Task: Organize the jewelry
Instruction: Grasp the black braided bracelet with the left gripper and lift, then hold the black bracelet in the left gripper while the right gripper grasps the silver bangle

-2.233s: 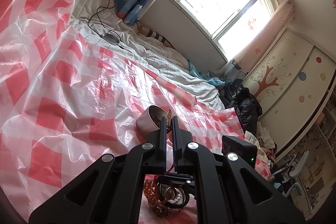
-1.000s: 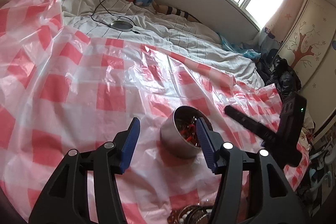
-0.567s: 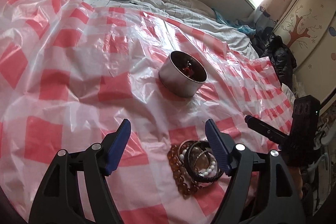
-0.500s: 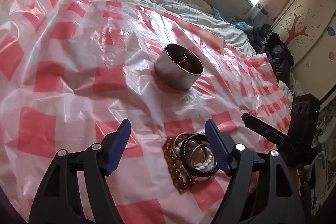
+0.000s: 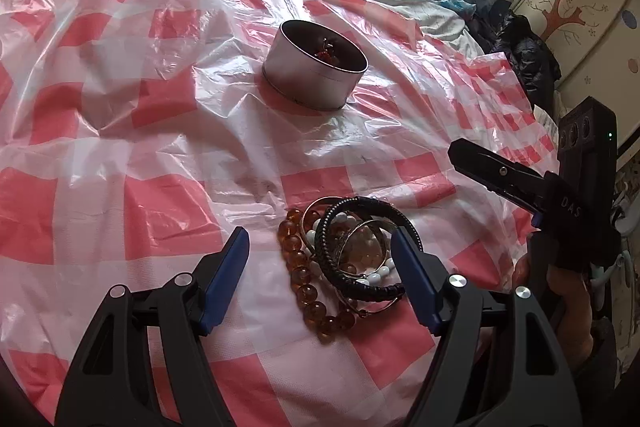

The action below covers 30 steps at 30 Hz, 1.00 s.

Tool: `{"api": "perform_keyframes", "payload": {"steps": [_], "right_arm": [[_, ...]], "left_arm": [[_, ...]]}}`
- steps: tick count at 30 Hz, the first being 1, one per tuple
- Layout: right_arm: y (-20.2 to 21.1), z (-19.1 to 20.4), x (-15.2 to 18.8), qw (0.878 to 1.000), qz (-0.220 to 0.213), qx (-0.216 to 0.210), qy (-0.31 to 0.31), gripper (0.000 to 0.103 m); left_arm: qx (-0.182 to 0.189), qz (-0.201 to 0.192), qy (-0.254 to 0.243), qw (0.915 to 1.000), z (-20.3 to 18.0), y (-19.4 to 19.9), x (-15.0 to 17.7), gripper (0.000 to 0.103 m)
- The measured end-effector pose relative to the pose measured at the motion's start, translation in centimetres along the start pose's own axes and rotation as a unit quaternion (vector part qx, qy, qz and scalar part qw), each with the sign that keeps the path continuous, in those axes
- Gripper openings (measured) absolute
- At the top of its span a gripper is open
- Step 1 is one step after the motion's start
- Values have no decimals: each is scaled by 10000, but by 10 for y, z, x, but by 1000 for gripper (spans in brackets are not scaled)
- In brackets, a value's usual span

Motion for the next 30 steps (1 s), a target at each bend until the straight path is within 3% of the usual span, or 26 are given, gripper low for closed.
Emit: {"api": "perform_keyframes", "payload": {"steps": [6, 8, 10, 11, 12, 18, 24, 30], "right_arm": [[-3, 3, 1, 10000, 4, 23, 73, 88], [-2, 3, 1, 10000, 1, 15, 64, 88], [-2, 3, 1, 10000, 2, 15, 58, 88], [-2, 3, 1, 10000, 0, 14, 58, 88], [-3, 3, 1, 10000, -5, 8, 54, 88], [-3, 3, 1, 10000, 4, -1, 56, 88], [-7, 10, 6, 9996, 161, -12, 223, 88], [-25, 35, 33, 9914, 552, 205, 1171, 87]], "left_arm": [[0, 94, 39, 9999, -1, -11, 1, 69], [44, 97, 22, 9999, -2, -13, 2, 59], [37, 182, 3, 9998, -2, -17, 4, 27], [10, 169, -23, 9999, -1, -17, 4, 24], [57, 132, -15, 9999, 0, -16, 3, 12], [284, -181, 266, 9991, 9, -2, -6, 9], [524, -652, 822, 9931, 33, 21, -15, 9], [413, -1029, 1325, 9850, 66, 43, -18, 9]]}}
Point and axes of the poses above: each gripper's, at about its wrist camera, not at the fingertips, and y roughly against the way its jaws point, z to its left, x to its underside, the point moved 8 cm from there along -y, roughly the way its jaws point, and after that the axes turned 11 degrees about -y, right-handed, at the moved point
